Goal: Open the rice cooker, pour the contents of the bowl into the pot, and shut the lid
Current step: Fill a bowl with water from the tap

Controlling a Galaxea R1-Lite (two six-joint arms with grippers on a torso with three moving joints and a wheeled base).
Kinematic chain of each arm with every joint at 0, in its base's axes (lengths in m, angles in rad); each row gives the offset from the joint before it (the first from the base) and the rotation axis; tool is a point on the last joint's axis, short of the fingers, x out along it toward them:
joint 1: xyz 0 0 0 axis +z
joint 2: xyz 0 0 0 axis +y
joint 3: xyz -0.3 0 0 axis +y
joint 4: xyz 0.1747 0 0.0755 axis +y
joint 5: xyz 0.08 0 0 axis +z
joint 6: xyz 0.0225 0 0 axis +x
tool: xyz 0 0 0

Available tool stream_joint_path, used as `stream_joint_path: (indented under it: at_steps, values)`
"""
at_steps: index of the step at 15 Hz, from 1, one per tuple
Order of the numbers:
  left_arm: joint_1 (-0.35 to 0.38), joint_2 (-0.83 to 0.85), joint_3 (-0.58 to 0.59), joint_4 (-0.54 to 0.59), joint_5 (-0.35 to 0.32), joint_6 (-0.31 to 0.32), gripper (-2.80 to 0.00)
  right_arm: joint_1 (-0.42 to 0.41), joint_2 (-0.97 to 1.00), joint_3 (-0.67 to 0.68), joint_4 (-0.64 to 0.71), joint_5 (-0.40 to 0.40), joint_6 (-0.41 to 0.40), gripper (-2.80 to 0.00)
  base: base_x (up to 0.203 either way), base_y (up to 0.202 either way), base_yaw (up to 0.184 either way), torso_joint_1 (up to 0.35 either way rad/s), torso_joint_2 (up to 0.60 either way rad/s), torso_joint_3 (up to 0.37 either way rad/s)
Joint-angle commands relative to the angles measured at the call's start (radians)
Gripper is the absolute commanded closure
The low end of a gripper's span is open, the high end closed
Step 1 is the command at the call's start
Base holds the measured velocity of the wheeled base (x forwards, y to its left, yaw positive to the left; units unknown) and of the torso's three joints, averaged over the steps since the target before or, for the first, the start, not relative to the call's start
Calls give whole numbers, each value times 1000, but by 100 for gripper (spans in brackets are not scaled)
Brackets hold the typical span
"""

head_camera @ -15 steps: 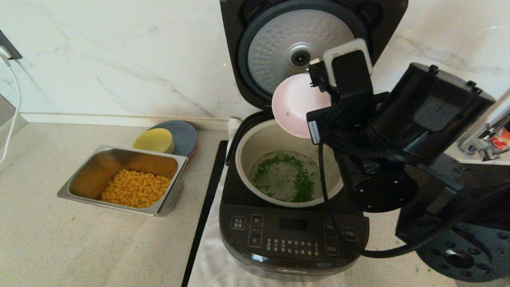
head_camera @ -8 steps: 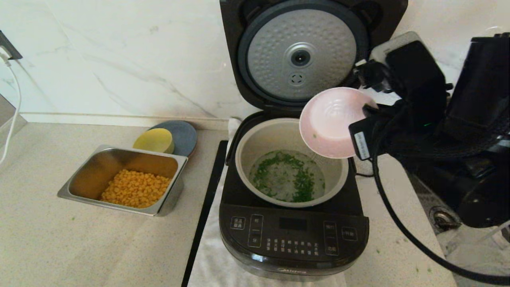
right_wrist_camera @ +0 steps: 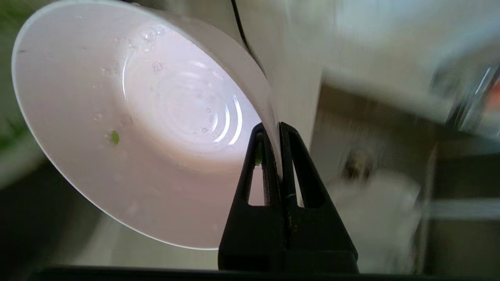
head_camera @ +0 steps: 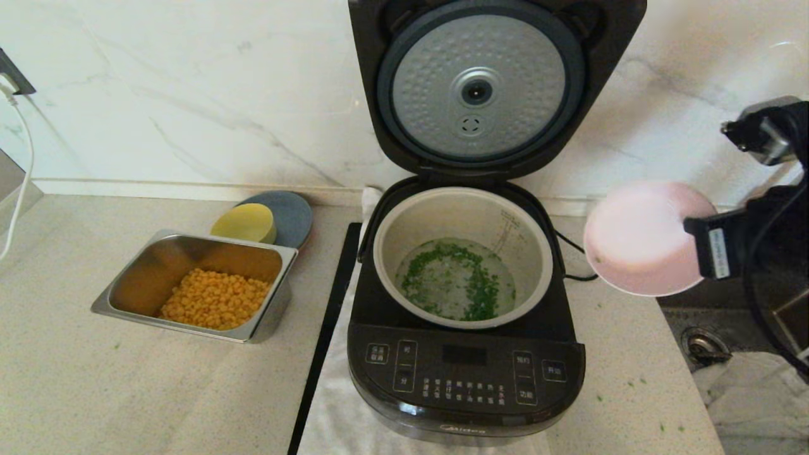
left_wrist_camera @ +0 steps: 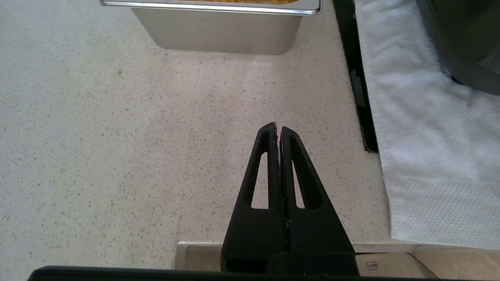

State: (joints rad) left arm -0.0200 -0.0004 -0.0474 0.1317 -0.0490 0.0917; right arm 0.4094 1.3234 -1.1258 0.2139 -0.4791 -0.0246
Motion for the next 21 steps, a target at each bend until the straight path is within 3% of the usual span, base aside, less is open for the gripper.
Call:
stream_joint_path:
  at_steps: [1,4,6,10,14,21]
  values:
    - [0,-1,0,0,0,0,0,-255,-38,-21,149,266,44,0,0,0,0,0,0,0]
    - [1,-1,0,0,0,0,0,-590,-30,-63,296,560,77,0,0,0,0,0,0,0]
    - [0,-1,0,0,0,0,0,-759,-18,-68,376,674,89,0,0,0,0,0,0,0]
    - [0,-1,0,1,0,2,0,-1021,85,-61,444,800,165,0,0,0,0,0,0,0]
    - [0,-1,0,0,0,0,0,-1231,193,-68,505,915,186,0,0,0,0,0,0,0]
    - [0,-1,0,0,0,1,0,-1568,418,-89,504,1014,187,0,0,0,0,0,0,0]
